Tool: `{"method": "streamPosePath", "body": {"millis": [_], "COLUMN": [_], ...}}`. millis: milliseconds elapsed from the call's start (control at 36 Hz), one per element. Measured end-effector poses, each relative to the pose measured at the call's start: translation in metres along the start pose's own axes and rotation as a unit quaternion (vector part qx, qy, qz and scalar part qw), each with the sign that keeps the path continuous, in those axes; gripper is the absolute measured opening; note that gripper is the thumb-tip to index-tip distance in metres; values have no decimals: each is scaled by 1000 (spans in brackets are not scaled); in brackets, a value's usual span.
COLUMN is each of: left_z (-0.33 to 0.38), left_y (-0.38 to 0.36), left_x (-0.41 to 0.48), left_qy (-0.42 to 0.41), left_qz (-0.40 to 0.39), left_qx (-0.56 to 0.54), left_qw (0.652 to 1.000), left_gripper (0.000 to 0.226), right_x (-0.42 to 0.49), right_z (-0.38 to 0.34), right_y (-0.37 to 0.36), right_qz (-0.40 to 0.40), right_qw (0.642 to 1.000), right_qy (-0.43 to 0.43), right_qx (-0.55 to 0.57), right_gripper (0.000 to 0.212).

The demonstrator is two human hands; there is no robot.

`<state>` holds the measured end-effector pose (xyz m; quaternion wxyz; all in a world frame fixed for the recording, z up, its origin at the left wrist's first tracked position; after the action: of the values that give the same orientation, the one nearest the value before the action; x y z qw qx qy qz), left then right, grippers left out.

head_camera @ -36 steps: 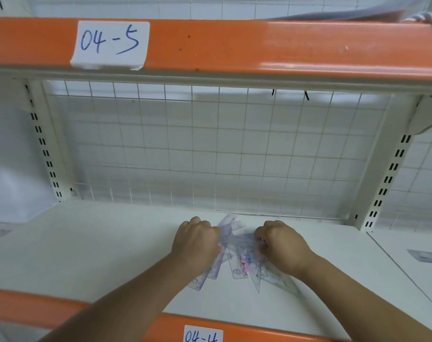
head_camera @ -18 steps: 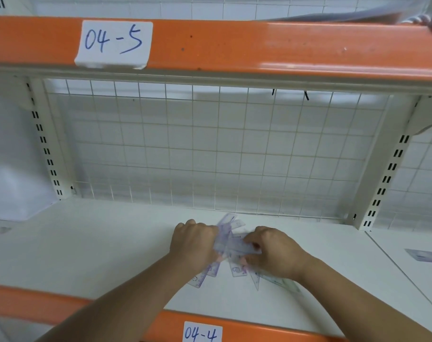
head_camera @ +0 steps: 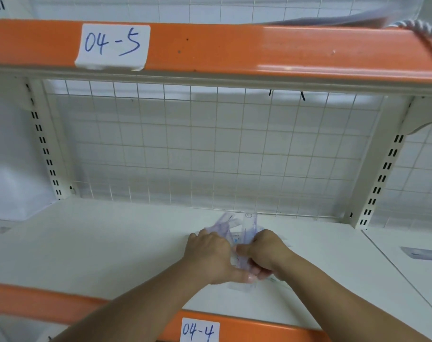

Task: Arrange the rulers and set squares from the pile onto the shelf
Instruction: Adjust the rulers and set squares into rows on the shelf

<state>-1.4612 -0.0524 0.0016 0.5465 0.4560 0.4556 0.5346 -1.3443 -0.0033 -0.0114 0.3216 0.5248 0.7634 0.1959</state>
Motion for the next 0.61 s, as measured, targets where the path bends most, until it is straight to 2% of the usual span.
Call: {"method": "streamPosePath", "body": {"millis": [361,611], "left_z": [13,6], "left_y": [0,-7], "left_x": [-5,-8], "left_qy": [11,12], "left_qz": [-30,-61], "left_qx": [55,106], "left_qw": [998,992], "left_gripper": [51,48], "right_x": [-4,-9], "right_z": [8,10], "right_y": [-9,-4], "right_qz": [-30,-55], "right_qw": [971,978], "right_qy": [-56,-69], "right_qx": [231,191], "right_gripper": [25,26]}}
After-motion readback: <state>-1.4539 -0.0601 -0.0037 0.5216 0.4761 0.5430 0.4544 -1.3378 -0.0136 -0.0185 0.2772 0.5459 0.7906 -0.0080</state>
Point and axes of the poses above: each hand's wrist, its own x-axis towards the middle knuckle, its own y-axis out of the back of the hand, z = x × y, the point moved 4 cm from there along x, towards the middle knuckle, and after that the axes turned 6 degrees about -x, right-handed, at the moved point
